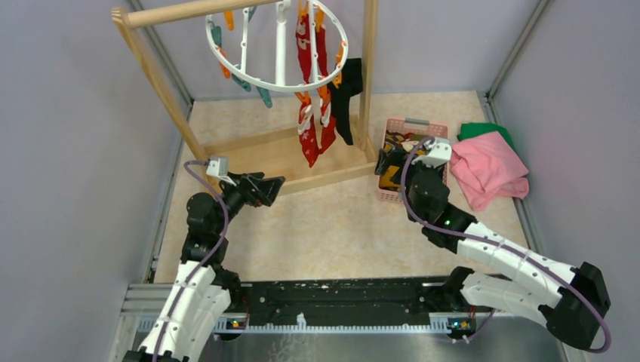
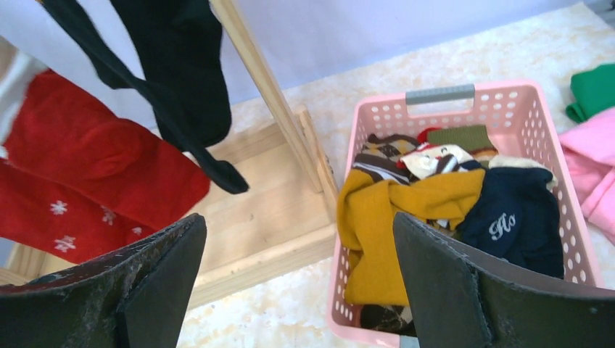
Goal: Clip the socks to the hanger
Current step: Reset both arms
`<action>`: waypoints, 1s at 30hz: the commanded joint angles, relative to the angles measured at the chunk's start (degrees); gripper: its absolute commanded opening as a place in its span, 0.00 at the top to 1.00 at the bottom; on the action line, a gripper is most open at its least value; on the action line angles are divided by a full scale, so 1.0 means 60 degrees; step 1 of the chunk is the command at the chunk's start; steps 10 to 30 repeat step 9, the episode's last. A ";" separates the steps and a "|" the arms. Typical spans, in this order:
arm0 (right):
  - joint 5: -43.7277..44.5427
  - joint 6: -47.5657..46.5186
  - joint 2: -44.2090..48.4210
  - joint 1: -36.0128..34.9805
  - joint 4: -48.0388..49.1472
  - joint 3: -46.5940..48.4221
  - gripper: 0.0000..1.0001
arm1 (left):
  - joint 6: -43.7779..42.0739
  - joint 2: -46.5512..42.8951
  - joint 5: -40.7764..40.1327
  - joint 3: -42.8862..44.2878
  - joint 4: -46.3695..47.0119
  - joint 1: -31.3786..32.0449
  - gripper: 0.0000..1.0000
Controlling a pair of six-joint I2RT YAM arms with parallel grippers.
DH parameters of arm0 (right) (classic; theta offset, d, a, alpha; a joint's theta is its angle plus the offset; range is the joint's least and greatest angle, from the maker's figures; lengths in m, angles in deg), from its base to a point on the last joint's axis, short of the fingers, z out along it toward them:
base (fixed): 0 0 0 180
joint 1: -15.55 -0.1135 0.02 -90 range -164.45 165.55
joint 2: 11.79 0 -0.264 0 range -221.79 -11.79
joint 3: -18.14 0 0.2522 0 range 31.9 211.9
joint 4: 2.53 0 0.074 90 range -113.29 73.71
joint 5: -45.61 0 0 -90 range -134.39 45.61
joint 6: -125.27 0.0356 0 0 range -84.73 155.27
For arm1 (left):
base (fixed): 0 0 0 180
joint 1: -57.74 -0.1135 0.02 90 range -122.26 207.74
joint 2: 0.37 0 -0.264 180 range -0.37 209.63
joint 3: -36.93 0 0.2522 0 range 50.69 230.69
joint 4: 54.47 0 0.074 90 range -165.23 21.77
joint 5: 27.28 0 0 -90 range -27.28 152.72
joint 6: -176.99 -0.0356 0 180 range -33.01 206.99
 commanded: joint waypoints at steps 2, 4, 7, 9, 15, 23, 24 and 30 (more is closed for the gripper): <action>0.1078 -0.1251 0.0226 -0.0585 0.0766 0.0740 0.01 | -0.0804 -0.0423 0.0127 0.1073 -0.0980 -0.0061 0.01; 0.1155 -0.1424 0.0251 -0.0644 0.0873 0.0749 0.01 | -0.0956 -0.0539 0.0105 0.1150 -0.1139 -0.0061 0.01; 0.1234 -0.1515 0.0251 -0.0659 0.1046 0.0633 0.01 | -0.0923 -0.0661 0.0072 0.0967 -0.1011 -0.0061 0.01; 0.1207 -0.1518 0.0283 -0.0661 0.1133 0.0528 0.01 | -0.0877 -0.0647 0.0111 0.0853 -0.0910 -0.0059 0.01; 0.1207 -0.1518 0.0283 -0.0661 0.1133 0.0528 0.01 | -0.0877 -0.0647 0.0111 0.0853 -0.0910 -0.0059 0.01; 0.1207 -0.1518 0.0283 -0.0661 0.1133 0.0528 0.01 | -0.0877 -0.0647 0.0111 0.0853 -0.0910 -0.0059 0.01; 0.1207 -0.1518 0.0283 -0.0661 0.1133 0.0528 0.01 | -0.0877 -0.0647 0.0111 0.0853 -0.0910 -0.0059 0.01; 0.1207 -0.1518 0.0283 -0.0661 0.1133 0.0528 0.01 | -0.0877 -0.0647 0.0111 0.0853 -0.0910 -0.0059 0.01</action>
